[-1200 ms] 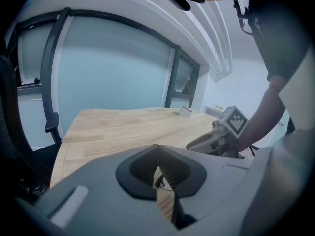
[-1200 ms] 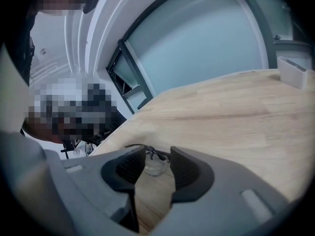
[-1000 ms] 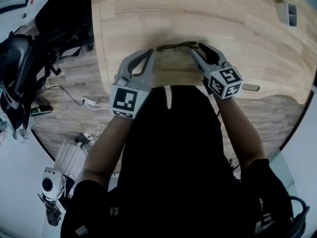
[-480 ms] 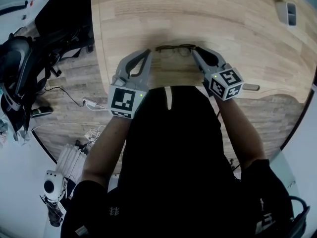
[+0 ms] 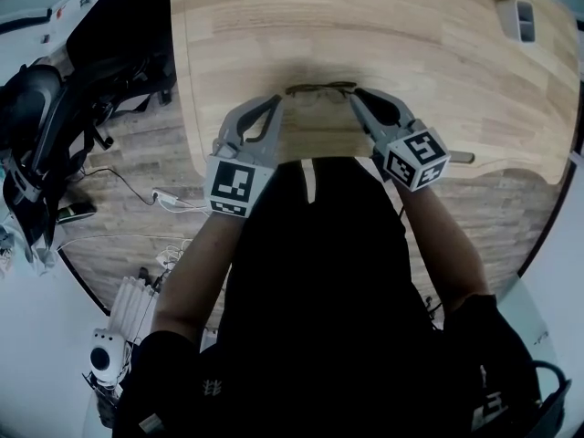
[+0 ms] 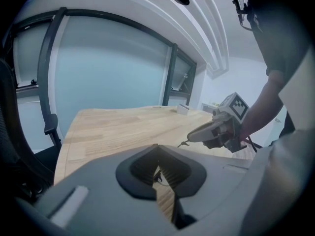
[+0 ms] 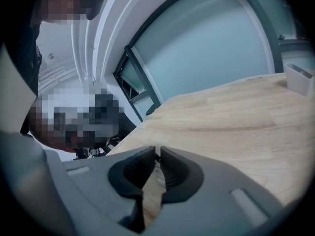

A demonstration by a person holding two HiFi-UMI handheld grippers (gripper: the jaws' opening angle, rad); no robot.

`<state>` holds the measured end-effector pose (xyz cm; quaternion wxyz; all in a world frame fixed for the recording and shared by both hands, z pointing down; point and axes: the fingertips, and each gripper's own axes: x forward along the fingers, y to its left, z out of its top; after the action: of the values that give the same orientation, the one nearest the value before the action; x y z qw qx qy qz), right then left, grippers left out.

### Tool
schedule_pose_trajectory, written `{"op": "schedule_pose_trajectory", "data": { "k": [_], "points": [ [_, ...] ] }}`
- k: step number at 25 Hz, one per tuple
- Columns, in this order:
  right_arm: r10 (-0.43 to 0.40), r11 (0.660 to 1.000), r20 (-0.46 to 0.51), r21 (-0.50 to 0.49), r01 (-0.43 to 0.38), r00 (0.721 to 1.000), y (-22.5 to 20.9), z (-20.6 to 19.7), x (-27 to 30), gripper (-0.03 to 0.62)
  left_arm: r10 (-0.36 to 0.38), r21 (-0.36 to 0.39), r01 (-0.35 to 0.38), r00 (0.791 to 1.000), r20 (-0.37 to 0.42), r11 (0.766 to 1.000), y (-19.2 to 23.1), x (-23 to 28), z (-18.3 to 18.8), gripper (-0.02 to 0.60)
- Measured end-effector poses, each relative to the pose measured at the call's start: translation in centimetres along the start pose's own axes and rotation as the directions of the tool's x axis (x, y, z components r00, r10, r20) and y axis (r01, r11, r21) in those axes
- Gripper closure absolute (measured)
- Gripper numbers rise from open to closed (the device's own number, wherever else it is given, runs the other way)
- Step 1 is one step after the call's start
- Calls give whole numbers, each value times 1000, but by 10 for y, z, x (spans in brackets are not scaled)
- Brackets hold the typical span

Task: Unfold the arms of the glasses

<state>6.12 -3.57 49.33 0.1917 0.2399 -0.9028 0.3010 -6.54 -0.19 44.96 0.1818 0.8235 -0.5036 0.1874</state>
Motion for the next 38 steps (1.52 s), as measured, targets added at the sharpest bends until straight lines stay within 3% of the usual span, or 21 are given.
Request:
{"op": "schedule_pose_trajectory", "data": {
  "k": [6, 13, 20, 33, 38],
  "points": [
    [10, 1000, 28, -27, -9, 1000, 21, 15, -3, 562, -31, 21, 31, 999, -30, 999, -7, -4, -10, 563],
    [16, 999, 40, -49, -14, 999, 44, 25, -4, 563, -104, 69, 109, 992, -72, 992, -15, 8, -20, 482],
    [15, 998, 39, -62, -13, 999, 62, 33, 0, 563, -159, 122, 168, 984, -79, 978, -18, 21, -21, 482],
    [0, 998, 58, -56, 4, 998, 82, 48, 4, 565, -276, 260, 305, 951, -143, 916, -36, 46, -25, 482],
    [-20, 999, 77, -31, 23, 997, 81, 47, 3, 563, -296, 263, 328, 943, -156, 907, -40, 50, -30, 482]
  ]
}}
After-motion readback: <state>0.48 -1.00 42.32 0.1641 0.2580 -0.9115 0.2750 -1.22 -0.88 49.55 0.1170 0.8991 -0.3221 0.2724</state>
